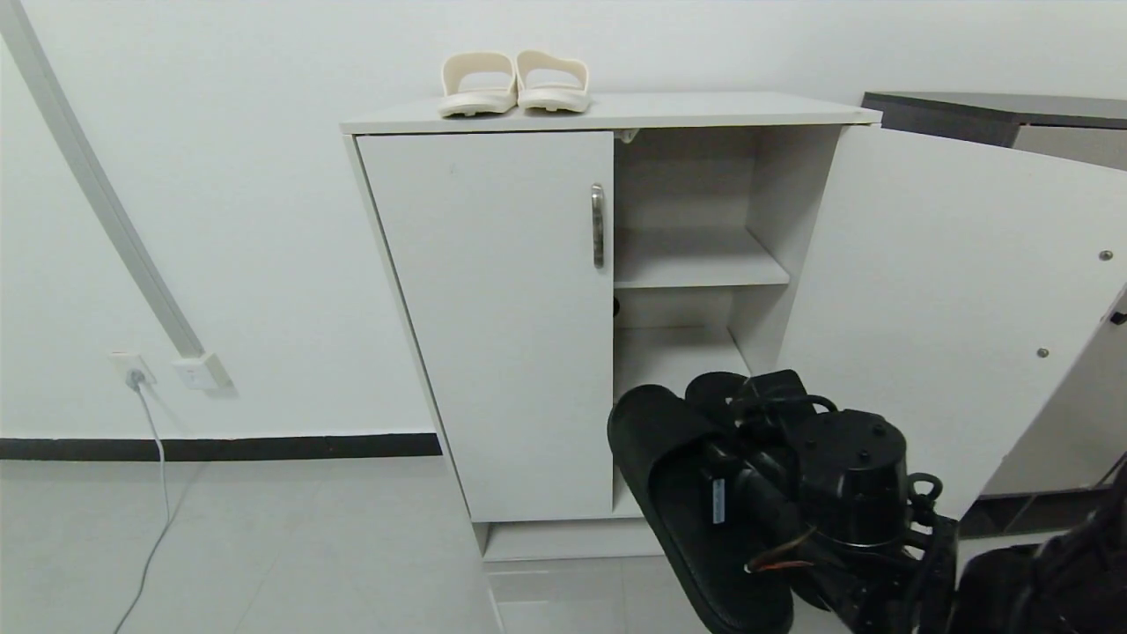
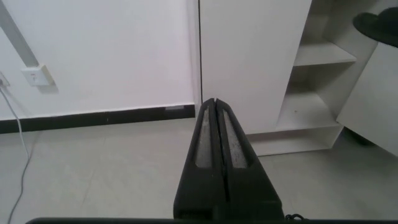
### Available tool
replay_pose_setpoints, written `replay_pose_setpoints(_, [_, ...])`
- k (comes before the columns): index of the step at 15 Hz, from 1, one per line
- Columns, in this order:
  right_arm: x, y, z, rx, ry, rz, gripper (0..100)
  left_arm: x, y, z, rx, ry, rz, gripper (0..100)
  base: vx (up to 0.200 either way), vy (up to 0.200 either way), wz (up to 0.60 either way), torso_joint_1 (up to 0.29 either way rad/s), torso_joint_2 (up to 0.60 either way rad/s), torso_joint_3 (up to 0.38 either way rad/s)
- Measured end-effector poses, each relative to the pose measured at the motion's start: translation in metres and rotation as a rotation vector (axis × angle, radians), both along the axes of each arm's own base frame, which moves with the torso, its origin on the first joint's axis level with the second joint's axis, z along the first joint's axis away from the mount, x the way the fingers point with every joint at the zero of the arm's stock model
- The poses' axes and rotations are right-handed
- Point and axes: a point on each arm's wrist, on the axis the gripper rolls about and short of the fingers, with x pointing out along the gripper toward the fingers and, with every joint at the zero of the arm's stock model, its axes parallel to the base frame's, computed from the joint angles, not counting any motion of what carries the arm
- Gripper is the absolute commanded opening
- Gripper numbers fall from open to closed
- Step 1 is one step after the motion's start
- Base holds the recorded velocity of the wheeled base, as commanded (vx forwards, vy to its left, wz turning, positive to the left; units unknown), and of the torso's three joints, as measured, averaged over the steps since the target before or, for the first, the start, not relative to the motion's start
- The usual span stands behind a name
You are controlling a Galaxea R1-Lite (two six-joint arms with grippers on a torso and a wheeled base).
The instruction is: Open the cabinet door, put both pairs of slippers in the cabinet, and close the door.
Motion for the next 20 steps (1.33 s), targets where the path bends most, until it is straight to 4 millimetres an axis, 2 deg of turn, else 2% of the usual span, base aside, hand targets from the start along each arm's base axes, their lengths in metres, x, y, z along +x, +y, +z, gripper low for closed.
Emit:
replay_pose_setpoints(4, [0.029, 0.031, -0.009, 0.014, -0.05, -0.196, 0, 0.0, 0.0, 0.0, 0.0, 0.0, 0.0, 0, 0.0, 0.0, 0.0, 0.0, 0.0, 0.0])
replay_pose_setpoints(7, [0.042, 0.039, -0.015, 0.029, -0.059, -0.24, 0, 0.0, 0.0, 0.0, 0.0, 0.0, 0.001, 0, 0.0, -0.067, 0.0, 0.001, 0.0, -0.001])
replay_pose_setpoints(14, [0.047, 0.039, -0.024, 0.012, -0.046, -0.252, 0, 0.0, 0.0, 0.0, -0.001, 0.001, 0.002, 0, 0.0, -0.2, 0.0, 0.004, 0.0, 0.003])
replay_pose_setpoints(20, [0.048, 0.046, -0.036, 0.02, -0.038, -0.234, 0, 0.0, 0.0, 0.0, -0.002, 0.0, 0.001, 0, 0.0, 0.0, 0.0, 0.0, 0.0, 0.0])
